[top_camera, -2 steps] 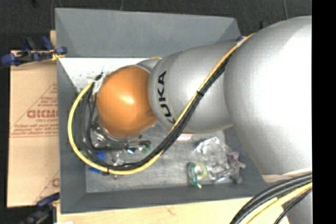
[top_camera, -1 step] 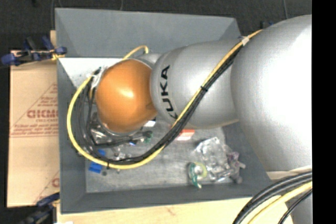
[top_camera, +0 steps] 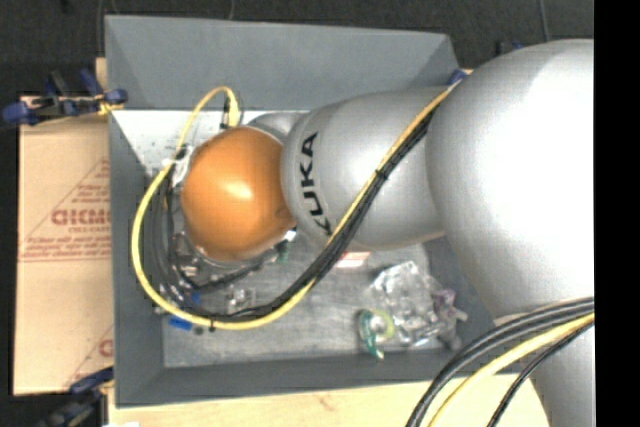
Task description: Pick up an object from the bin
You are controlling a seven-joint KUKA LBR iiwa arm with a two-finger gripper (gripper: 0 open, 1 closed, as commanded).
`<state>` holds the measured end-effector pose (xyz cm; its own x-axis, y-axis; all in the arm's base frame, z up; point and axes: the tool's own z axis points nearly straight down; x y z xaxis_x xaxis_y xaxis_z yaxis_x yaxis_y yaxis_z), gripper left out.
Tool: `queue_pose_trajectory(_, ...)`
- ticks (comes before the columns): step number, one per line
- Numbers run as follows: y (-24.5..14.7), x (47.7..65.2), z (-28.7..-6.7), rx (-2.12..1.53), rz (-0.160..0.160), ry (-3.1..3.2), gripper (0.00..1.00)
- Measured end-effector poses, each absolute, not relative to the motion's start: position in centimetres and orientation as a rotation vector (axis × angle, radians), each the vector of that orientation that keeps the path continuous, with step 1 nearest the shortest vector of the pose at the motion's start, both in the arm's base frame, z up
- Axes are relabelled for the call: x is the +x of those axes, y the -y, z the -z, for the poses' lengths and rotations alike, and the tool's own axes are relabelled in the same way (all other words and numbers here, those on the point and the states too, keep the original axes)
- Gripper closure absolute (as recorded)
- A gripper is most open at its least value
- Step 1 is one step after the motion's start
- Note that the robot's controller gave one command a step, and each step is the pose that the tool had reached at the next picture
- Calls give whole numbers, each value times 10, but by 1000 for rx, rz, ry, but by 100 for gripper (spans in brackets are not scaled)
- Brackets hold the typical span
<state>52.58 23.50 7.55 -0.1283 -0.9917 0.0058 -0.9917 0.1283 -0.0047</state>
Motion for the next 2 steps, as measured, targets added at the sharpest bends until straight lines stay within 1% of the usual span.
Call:
queue_pose_trajectory(1, -238, 516, -76, 2256, -13, 2194, 0)
queue_pose_trajectory(2, -237, 518, -79, 2249, -18, 2196, 100)
